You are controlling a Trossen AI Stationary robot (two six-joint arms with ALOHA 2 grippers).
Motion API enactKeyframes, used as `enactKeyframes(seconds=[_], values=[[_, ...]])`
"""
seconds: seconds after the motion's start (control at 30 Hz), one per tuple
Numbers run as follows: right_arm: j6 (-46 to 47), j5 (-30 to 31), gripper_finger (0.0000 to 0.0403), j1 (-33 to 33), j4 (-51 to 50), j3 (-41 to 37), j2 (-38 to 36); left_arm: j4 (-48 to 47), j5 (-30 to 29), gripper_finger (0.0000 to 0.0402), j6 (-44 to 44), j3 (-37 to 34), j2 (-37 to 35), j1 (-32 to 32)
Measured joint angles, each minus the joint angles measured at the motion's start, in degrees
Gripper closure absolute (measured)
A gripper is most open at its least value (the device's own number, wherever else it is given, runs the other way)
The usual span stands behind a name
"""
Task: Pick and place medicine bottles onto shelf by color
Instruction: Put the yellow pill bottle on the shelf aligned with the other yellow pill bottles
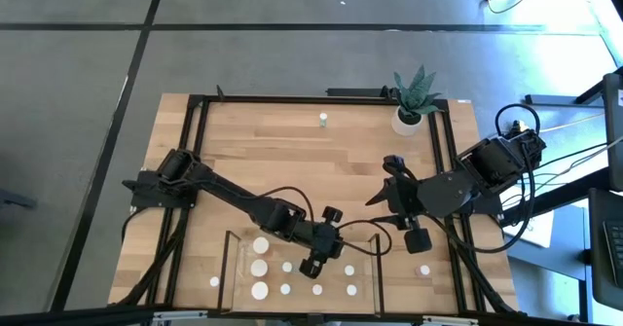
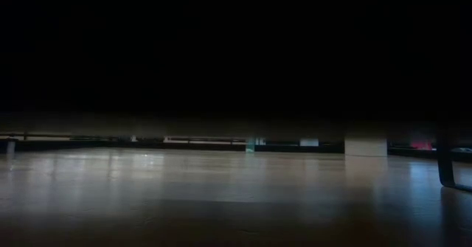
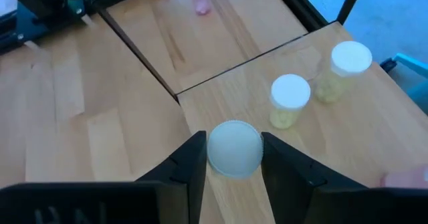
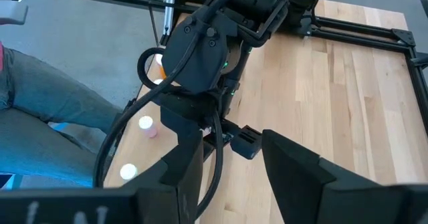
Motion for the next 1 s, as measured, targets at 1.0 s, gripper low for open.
enactKeyframes(seconds=[1.0], values=[[-0.02,0.02,0.0247,0.01,0.01,0.02,0.00,3.67,4.53,0.0285,4.81,0.07,2.30,1.81]])
